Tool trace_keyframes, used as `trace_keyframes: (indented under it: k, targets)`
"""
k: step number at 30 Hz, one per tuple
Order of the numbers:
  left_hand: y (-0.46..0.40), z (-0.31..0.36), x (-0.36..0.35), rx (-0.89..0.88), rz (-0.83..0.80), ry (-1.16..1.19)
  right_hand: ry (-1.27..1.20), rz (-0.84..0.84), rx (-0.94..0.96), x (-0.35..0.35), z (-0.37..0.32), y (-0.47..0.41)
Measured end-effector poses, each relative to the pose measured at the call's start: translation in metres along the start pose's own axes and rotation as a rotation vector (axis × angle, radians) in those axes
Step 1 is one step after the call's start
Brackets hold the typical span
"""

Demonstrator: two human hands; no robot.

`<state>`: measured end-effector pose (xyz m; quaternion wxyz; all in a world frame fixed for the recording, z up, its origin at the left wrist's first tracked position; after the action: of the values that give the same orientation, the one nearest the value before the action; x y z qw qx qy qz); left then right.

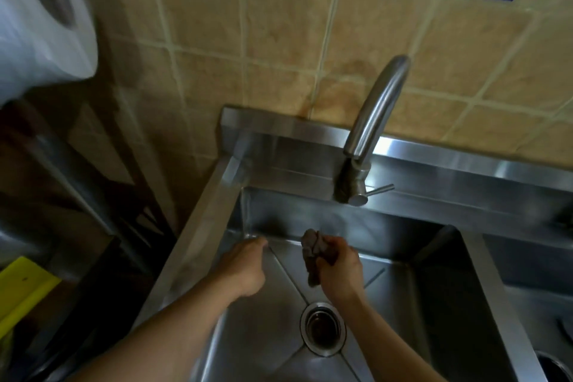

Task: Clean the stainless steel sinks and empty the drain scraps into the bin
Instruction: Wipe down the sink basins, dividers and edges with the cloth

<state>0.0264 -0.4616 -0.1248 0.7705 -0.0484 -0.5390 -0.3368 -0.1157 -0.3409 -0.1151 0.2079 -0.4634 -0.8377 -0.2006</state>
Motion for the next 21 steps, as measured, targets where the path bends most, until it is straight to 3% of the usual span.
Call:
trace_keyframes:
  k: [4,8,11,16,21]
  targets:
    - [-0.018,-0.007,0.029,-0.025,0.11,-0.028,0.012,0.031,0.013,-0.009,-0.014,-0.021]
    - [-0.036,-0.02,0.061,-0.055,0.206,-0.118,-0.136,0.212,0.137,-0.01,-0.058,-0.046]
    - [-0.053,-0.033,0.082,-0.041,0.262,-0.178,0.142,0.371,0.177,-0.012,-0.079,-0.08]
    - [-0.085,-0.06,0.089,0.016,0.251,-0.177,0.607,0.132,0.093,-0.05,-0.062,-0.134]
    - [-0.092,-0.074,0.084,0.051,0.263,-0.135,0.738,0.078,0.22,-0.089,-0.064,-0.141]
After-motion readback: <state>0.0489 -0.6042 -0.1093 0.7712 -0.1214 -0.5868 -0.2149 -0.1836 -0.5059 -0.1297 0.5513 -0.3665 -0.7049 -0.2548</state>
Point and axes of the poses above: each hand's wrist, its own y-axis away from the middle knuckle, its own x-axis out of the back of the hand, z = x × y, the point moved 6 cm from there along -y, towards the middle knuckle, and after that the axes turned 10 degrees about z, right-handed, at the moved point
